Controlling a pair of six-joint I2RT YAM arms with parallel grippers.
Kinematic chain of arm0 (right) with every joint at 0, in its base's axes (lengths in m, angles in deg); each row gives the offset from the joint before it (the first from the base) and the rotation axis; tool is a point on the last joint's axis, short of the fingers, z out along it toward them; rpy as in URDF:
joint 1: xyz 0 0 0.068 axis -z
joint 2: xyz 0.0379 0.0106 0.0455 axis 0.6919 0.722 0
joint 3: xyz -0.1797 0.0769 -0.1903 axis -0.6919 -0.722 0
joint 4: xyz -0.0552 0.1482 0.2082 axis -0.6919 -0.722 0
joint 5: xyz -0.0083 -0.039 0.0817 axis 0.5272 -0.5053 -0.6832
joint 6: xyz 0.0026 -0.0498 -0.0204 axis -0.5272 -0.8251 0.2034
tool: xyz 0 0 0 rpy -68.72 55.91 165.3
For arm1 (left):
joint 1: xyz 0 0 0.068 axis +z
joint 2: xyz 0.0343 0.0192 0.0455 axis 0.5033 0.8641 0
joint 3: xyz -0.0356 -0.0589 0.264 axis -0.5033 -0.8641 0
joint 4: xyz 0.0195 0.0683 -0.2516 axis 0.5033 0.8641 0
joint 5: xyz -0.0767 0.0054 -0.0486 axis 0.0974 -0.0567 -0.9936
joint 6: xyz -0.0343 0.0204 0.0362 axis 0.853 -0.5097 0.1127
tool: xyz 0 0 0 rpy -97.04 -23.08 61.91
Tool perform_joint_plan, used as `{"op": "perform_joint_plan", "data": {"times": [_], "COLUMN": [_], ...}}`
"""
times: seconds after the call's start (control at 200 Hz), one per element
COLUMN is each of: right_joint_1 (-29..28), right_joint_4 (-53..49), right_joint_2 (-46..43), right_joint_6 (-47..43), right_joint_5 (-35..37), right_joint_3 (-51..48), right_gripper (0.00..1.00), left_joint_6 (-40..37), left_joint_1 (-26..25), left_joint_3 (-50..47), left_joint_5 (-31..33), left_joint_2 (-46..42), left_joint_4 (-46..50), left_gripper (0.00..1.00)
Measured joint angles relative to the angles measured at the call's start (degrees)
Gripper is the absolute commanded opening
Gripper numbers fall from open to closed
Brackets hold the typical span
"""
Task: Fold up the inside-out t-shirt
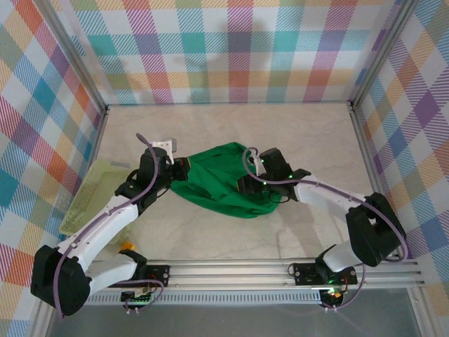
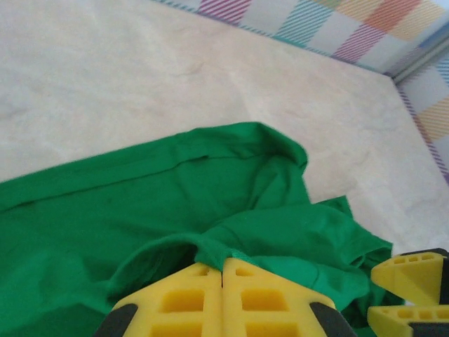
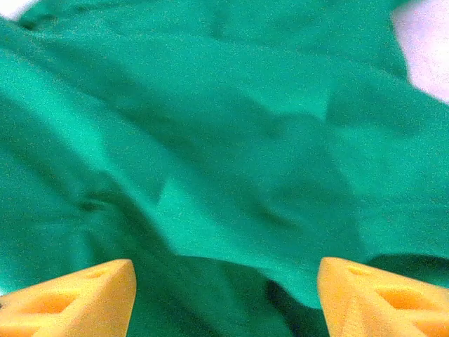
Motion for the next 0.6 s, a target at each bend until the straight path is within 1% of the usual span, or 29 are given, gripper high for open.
{"op": "perform_joint_plan", "data": {"times": [0.145, 0.23, 0.345, 0.44, 0.52, 0.6], "right_joint_1": [0.39, 0.39, 0.39, 0.39, 0.39, 0.39], "right_joint_4": [-2.60, -2.40, -2.05, -1.97, -2.01, -1.97], "right_joint_2": [1.44, 2.16, 5.44, 7.87, 8.17, 7.85], "right_joint_6": [2.60, 3.63, 4.79, 5.66, 5.73, 5.64], "right_joint_5": [1.75, 1.66, 0.11, -0.92, -1.20, -1.07], "right_joint_3": [-0.02, 0.04, 1.33, 2.71, 3.63, 4.63], "right_gripper": [0.70, 0.66, 0.59, 0.49, 0.39, 0.22], "left_joint_6": [2.27, 3.65, 5.62, 6.58, 7.19, 7.61], "left_joint_1": [0.48, 0.59, 0.83, 0.96, 0.96, 1.03], "left_joint_3": [-3.63, -6.51, -9.51, -10.38, -10.47, -10.47], "left_joint_5": [0.74, 1.49, 2.75, 3.87, 4.59, 5.09], "left_joint_2": [-0.02, -0.33, -0.98, -1.38, -2.01, -2.80], "left_joint_4": [-0.35, -0.98, -1.40, -1.60, -1.64, -1.66], "left_gripper": [0.00, 0.00, 0.00, 0.00, 0.00, 0.00]}}
